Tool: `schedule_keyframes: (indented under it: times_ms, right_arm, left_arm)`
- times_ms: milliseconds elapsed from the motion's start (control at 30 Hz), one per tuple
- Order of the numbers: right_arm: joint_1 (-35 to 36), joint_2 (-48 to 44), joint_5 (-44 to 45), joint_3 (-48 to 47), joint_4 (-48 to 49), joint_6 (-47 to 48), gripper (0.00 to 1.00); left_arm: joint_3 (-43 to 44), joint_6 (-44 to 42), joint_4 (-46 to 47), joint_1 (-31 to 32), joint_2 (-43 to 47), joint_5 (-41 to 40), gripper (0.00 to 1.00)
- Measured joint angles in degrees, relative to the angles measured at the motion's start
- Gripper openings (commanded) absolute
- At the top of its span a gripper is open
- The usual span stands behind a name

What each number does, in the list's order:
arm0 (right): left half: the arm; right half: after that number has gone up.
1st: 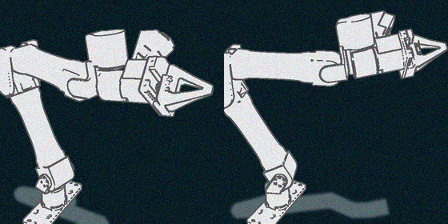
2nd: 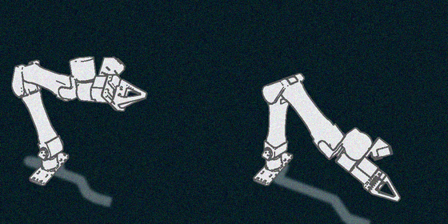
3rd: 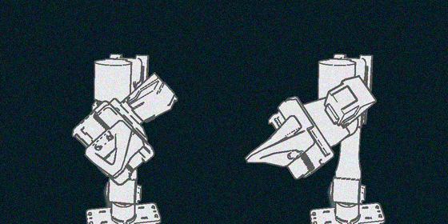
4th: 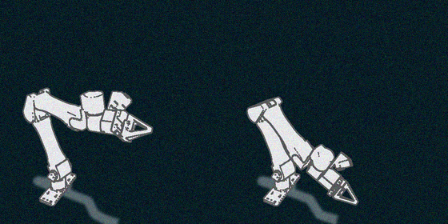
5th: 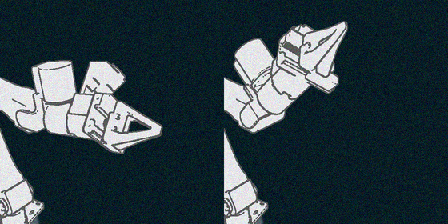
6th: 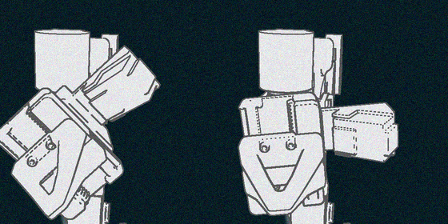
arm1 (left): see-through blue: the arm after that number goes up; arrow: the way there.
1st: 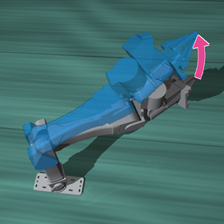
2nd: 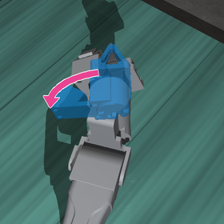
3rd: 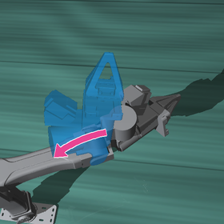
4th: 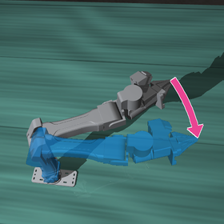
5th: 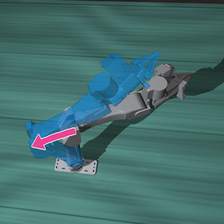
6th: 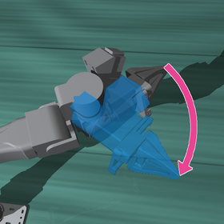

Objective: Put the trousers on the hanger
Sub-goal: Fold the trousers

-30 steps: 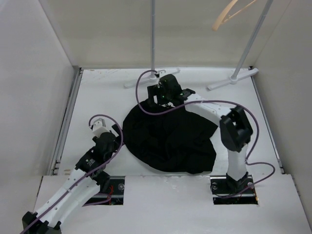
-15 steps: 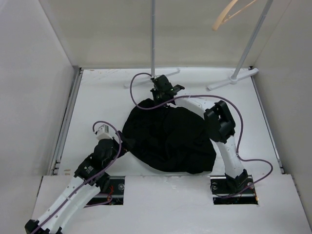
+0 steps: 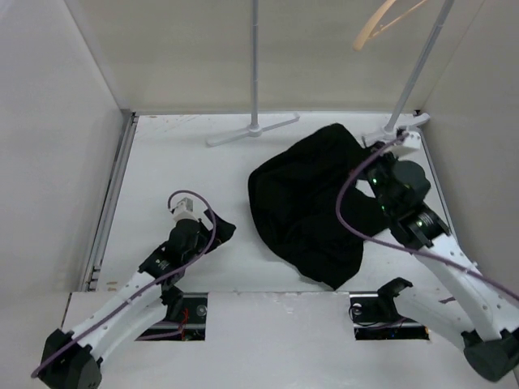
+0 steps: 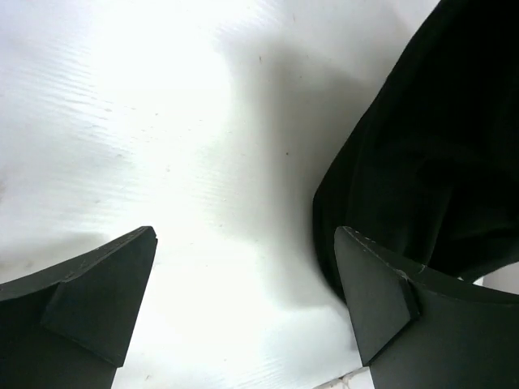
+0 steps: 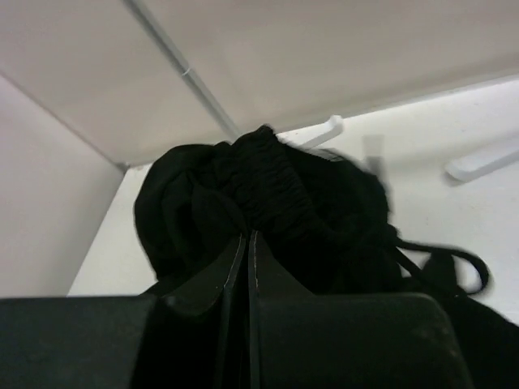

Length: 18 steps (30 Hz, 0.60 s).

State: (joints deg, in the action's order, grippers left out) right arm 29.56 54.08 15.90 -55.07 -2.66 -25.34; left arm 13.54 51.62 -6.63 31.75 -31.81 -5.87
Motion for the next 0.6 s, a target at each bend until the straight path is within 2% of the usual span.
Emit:
schedule_keyframes:
  times_ms: [100,200,400,600]
  right_arm:
    - [-2.93,-7.21,0.35,7.32,0.81,-2.58,0.08]
    - [-4.92,-8.70,0.24,10.05,-0.44,-4.26,0.08]
    - [-5.11,-8.98,0.13,9.55,-1.88,-4.90,0.08]
    - [-3.61,-6.75,0.13,6.08,-1.95,-4.68,0.08]
  left_arm:
    - [0.11,0.04,6.51,1.57,-7.82,0.90,0.94]
    - [1.05,0.04,12.39,4.28,-15.80,1.53,0.94]
    - [5.25,-0.24,24.65,12.57,-29.07,2.93,0.96]
    - [14.12,-0.98,34.25,18.40,-46.12,4.39,0.94]
